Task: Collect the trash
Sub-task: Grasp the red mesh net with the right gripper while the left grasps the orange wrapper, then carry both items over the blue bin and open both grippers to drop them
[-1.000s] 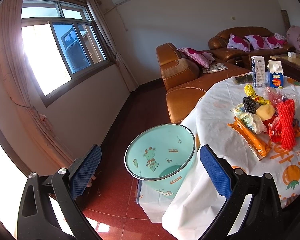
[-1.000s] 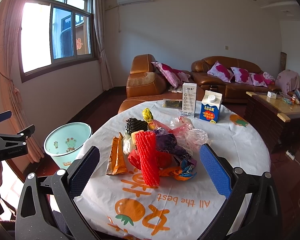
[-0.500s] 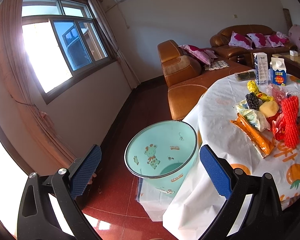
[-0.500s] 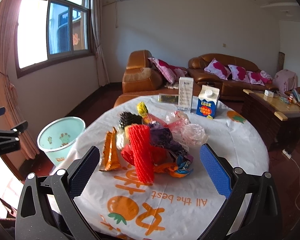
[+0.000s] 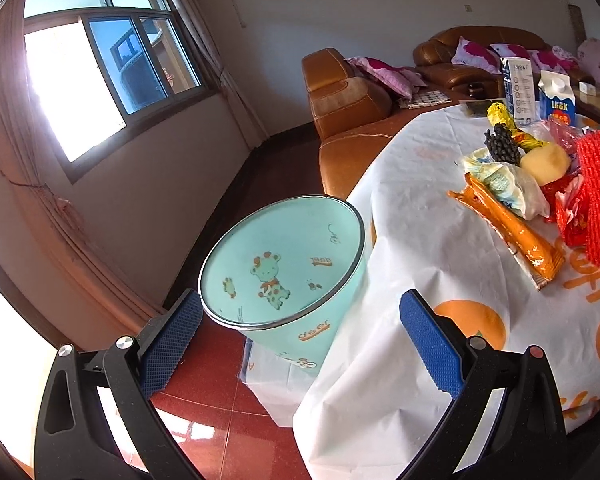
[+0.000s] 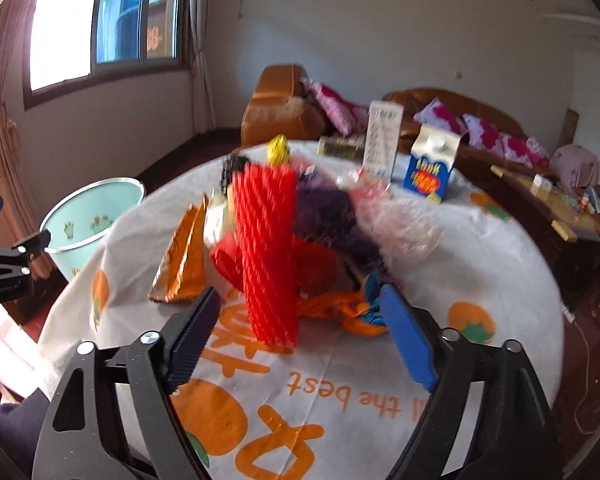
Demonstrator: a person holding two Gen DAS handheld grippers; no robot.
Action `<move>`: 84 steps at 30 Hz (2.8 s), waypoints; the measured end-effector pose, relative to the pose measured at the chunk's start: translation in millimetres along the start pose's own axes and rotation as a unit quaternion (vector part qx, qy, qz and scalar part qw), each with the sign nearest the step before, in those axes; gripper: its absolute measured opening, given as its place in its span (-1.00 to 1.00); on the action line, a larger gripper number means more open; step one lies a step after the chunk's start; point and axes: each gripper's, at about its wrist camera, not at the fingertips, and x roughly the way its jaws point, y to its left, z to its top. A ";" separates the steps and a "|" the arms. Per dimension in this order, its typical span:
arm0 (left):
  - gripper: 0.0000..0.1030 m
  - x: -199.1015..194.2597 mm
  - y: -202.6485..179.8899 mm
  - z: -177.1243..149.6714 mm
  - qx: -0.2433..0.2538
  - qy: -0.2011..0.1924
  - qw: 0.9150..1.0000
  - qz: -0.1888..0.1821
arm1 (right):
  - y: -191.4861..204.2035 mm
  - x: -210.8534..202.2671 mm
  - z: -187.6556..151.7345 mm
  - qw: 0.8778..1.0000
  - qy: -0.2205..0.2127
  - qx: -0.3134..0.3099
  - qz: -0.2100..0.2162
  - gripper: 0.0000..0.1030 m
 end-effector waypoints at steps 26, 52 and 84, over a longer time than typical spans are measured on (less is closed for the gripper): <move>0.88 16.7 -129.7 43.5 0.042 0.022 0.996 -0.072 | -96.3 -29.3 15.8 0.994 0.000 0.105 0.009 -0.81; -0.74 31.2 -81.7 41.5 0.027 0.060 0.985 -0.159 | -77.5 -16.9 29.6 0.995 -0.010 0.081 0.052 -0.81; -0.74 79.7 60.4 45.4 0.002 0.038 0.998 0.045 | 92.7 68.7 131.9 0.984 0.054 -0.066 0.156 -0.81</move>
